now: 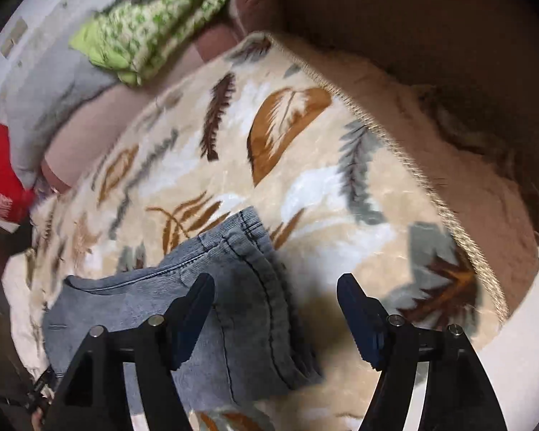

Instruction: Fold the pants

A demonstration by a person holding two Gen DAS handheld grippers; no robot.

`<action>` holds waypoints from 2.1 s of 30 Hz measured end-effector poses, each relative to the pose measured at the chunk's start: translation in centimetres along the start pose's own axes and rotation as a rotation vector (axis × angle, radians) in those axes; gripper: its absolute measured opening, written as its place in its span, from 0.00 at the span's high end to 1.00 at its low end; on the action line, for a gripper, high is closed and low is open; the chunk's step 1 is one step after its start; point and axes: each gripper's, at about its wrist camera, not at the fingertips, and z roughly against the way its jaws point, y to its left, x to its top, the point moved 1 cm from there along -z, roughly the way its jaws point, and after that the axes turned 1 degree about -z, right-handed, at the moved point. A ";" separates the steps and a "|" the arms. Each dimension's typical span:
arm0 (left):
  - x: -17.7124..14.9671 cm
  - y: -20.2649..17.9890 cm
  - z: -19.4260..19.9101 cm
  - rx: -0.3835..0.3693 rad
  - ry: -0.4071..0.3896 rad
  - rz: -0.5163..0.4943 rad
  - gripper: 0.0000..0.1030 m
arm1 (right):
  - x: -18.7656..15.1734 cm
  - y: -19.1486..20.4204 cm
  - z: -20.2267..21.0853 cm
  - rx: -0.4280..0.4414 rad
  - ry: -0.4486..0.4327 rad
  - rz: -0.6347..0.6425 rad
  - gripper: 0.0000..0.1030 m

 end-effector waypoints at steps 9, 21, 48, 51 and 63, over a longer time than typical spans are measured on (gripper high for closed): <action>-0.1 -0.1 0.1 0.014 -0.015 -0.008 0.51 | -1.2 3.7 -1.0 0.164 0.044 0.095 0.28; -0.2 -0.4 0.5 0.045 -0.033 -0.019 0.48 | 0.4 11.2 -10.9 0.296 0.185 0.117 0.39; -1.5 -7.5 0.3 -0.040 -0.056 -0.137 0.35 | -3.7 -2.7 -2.7 0.108 0.115 -0.130 0.92; -1.4 -7.7 0.3 -0.031 -0.060 -0.140 0.35 | -4.3 -1.3 0.8 0.028 -0.006 -0.028 0.92; 0.6 -13.3 0.4 -0.012 -0.142 -0.286 0.33 | 1.3 1.2 -2.0 0.027 0.047 0.077 0.25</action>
